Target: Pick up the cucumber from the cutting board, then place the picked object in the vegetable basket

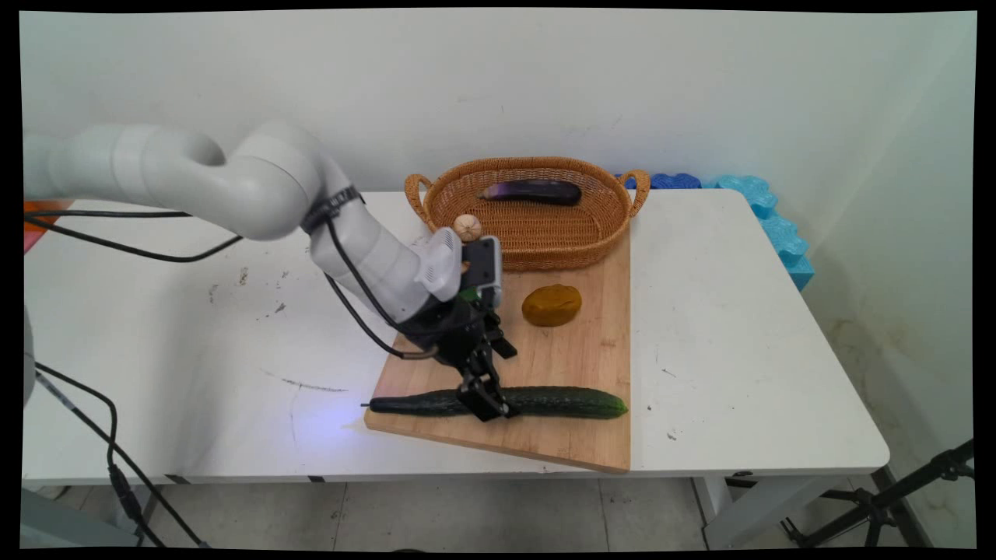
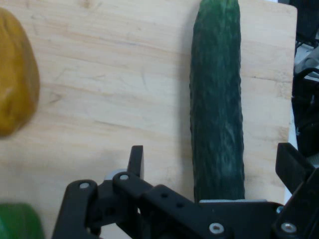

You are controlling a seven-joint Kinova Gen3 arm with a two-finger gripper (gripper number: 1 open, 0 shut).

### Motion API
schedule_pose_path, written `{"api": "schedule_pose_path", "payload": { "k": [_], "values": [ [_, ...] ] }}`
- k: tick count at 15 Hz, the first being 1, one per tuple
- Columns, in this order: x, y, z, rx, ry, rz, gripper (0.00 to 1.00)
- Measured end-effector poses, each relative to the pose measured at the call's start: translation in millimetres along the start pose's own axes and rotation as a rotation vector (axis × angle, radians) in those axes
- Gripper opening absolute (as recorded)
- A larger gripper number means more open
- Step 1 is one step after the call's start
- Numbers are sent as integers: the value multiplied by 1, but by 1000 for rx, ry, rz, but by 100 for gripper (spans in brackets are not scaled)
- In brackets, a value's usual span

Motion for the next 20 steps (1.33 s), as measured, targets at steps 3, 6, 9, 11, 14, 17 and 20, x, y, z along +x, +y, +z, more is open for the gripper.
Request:
{"api": "schedule_pose_path", "payload": {
  "k": [3, 6, 9, 11, 14, 17, 20],
  "values": [
    [1, 0, 18, 1, -7, 11, 100],
    [1, 1, 30, 2, -15, 19, 0],
    [-1, 3, 36, 0, -22, 20, 0],
    [-1, 4, 39, -6, -25, 18, 0],
    [3, 6, 38, -6, -19, 23, 0],
    [11, 4, 29, -1, -7, 36, 0],
    [19, -1, 12, 14, 0, 59, 0]
  ]
}}
